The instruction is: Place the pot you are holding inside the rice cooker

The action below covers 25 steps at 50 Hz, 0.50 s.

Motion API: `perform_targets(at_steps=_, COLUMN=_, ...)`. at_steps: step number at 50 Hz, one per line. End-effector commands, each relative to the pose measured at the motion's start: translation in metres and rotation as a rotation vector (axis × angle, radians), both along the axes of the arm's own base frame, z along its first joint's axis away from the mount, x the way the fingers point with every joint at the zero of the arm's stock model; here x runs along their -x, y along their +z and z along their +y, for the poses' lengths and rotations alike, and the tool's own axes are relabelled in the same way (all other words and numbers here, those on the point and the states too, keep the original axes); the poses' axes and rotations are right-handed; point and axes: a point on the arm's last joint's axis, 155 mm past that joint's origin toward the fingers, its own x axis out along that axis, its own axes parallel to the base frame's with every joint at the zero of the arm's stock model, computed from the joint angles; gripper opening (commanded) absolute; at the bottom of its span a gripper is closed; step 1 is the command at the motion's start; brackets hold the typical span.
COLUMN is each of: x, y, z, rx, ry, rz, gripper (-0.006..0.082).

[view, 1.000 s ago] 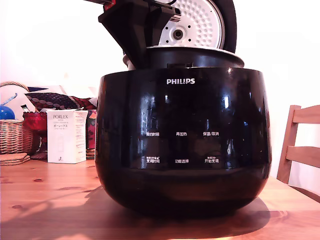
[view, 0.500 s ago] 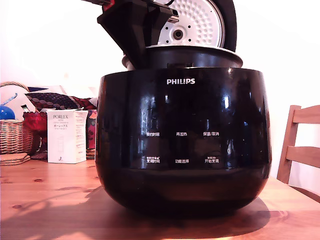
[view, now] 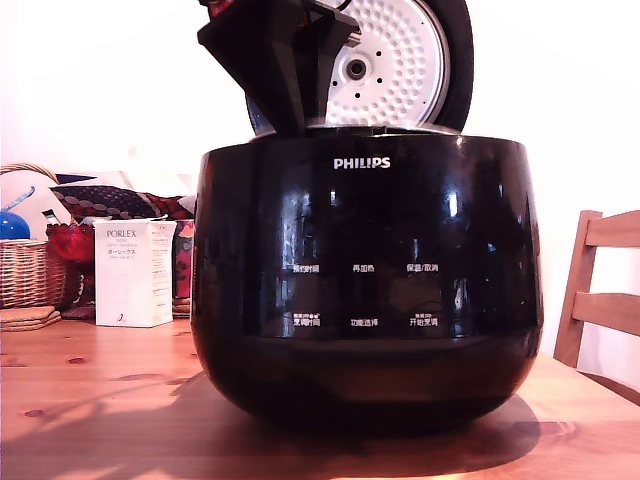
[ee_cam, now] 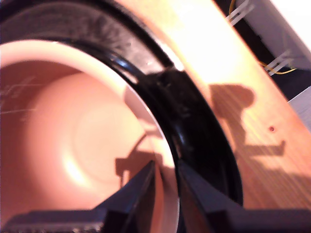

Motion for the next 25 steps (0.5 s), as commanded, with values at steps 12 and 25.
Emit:
perform_targets(at_steps=12, x=-0.002, y=0.004, z=-0.003, rx=0.009, ry=0.009, rz=-0.015, gripper=0.0135)
perform_targets(at_steps=25, x=-0.001, y=0.015, z=-0.003, rx=0.037, ry=0.079, rz=-0.016, gripper=0.0203)
